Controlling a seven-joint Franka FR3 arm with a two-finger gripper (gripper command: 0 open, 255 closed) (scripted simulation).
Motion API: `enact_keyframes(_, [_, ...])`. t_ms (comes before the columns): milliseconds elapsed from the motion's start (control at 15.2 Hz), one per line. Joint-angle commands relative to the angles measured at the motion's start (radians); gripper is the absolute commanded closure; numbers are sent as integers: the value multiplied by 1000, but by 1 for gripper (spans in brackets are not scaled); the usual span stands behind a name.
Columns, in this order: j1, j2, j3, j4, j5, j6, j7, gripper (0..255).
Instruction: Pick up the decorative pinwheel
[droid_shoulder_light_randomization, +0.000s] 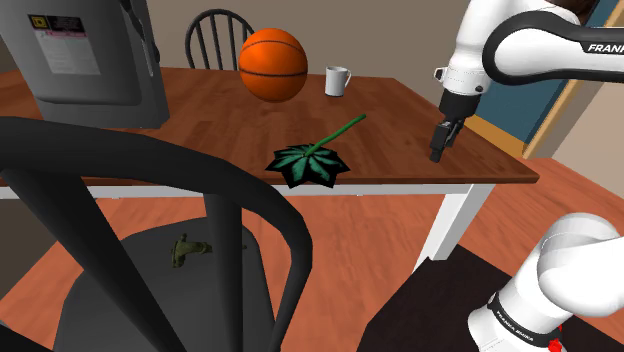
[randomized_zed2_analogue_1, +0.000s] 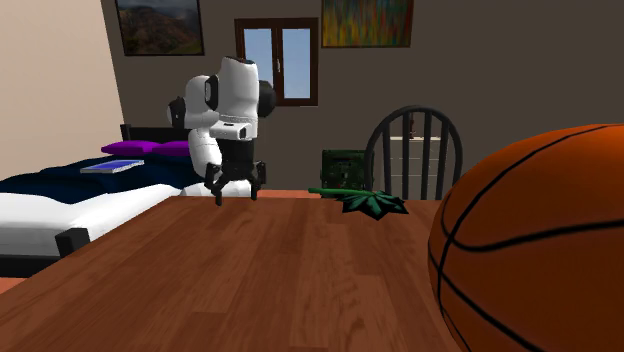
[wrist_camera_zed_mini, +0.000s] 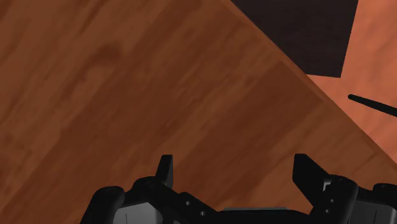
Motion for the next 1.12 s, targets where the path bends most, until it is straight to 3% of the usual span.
enact_keyframes(0, [0,0,0,0,0,0,0,0])
enact_keyframes(528, [124,319,7,313,-39,-28,-316,0])
enact_keyframes(1056, [226,581,67,623,-71,-106,-612,0])
